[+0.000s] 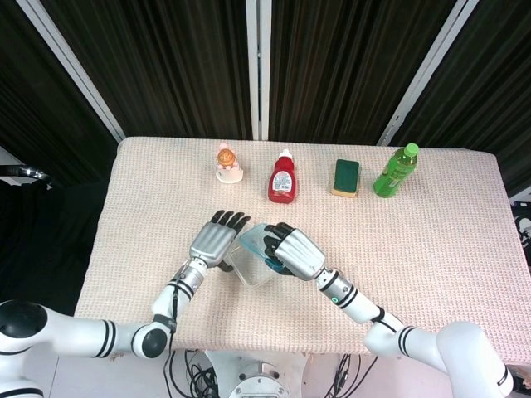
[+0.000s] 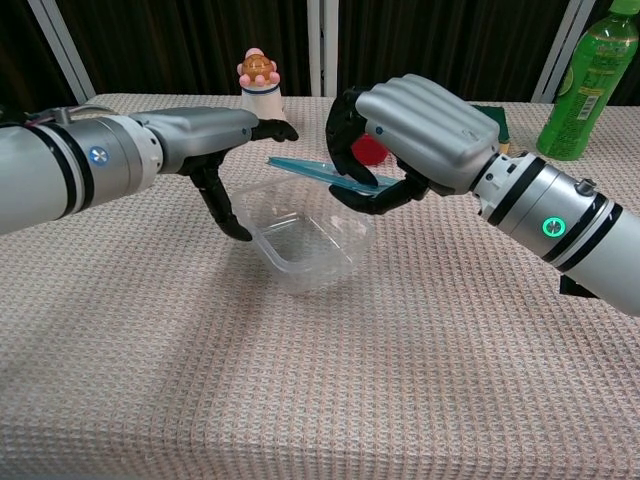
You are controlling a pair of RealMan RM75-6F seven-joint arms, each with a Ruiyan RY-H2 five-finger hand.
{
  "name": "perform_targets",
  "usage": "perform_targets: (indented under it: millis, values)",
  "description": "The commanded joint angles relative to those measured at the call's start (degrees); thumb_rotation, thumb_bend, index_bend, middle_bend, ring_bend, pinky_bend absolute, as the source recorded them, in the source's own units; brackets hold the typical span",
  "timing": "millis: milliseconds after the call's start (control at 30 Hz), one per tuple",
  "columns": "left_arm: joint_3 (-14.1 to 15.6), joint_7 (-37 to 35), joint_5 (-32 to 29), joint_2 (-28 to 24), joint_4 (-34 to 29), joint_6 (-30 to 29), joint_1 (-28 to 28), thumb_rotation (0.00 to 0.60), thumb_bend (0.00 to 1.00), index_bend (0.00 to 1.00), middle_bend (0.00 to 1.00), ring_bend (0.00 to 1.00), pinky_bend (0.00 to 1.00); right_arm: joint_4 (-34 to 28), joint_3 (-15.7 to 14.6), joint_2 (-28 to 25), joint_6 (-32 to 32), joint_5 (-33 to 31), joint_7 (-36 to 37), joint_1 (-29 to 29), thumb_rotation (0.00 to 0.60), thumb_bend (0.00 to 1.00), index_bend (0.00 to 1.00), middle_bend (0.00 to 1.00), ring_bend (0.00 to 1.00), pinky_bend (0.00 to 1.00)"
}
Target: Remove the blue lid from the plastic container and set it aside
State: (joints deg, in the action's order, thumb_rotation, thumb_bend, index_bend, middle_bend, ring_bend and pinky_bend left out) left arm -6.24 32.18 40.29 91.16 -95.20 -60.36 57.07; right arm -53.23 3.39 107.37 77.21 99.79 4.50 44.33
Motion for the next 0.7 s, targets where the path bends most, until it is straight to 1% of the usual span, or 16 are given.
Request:
perform_targets:
  millis: [33,167,267,400,500,600,667,700]
  values:
    - [-0.3,-1.5,1.0,-1.6,-0.8,-0.7,-1.5,0.6,0.03,0.0,0.02,0.0,0.03,0.6,0.1,-0.3,0.9,0.7,-1.8,0.3,0.6,0.34,0.9,0.54,0.29,0.38]
    - [-0.4,-3.1,2.8,-3.8,-1.3,-2.9,-3.8,0.6,0.03,0.0,0.02,0.0,0.02,0.6,0.2,-1.3,1.9,0.8,-3.8,-0.1,0.6,0.35,0.9,0.55,0.3,0.38]
    - [-0.5,-4.4,4.0,-5.7,-1.6,-5.1,-5.9,0.6,0.03,0.0,0.02,0.0,0.02,-0.1,0.2,-3.1,1.9,0.0,-4.5,-1.0,0.6,0.35,0.9,0.55,0.3,0.38]
    - [-0.6,-7.4,6.2,-8.5,-1.9,-8.1,-9.4,0.6,0.03,0.0,0.02,0.0,0.02,-0.8,-0.2,-6.0,1.3,-1.8,-4.5,-3.0,0.6,0.35,0.9,0.54,0.3,0.39]
    - [-0.5,-10.4,8.5,-10.2,-2.1,-10.0,-12.2,0.6,0.03,0.0,0.02,0.0,0.02,-1.0,-0.8,-8.0,0.1,-3.7,-4.2,-4.9,0.6,0.35,0.87,0.54,0.3,0.39]
    - [0.3,-13.2,11.3,-11.8,-2.3,-12.2,-15.3,0.6,0.03,0.0,0.02,0.0,0.02,-2.3,-1.5,-10.4,-1.9,-6.0,-4.7,-7.0,0.6,0.34,0.79,0.52,0.29,0.38]
    - [0.7,-15.0,12.8,-12.6,-2.1,-13.6,-17.2,0.6,0.03,0.0,0.02,0.0,0.02,-4.9,-1.9,-12.5,-4.6,-8.1,-5.2,-8.1,0.6,0.33,0.67,0.47,0.25,0.35]
    - [0.9,-16.2,13.6,-13.0,-1.9,-14.5,-18.5,0.6,0.03,0.0,0.02,0.0,0.02,-7.6,-2.1,-14.3,-6.8,-9.6,-5.6,-8.6,0.6,0.32,0.57,0.42,0.22,0.32]
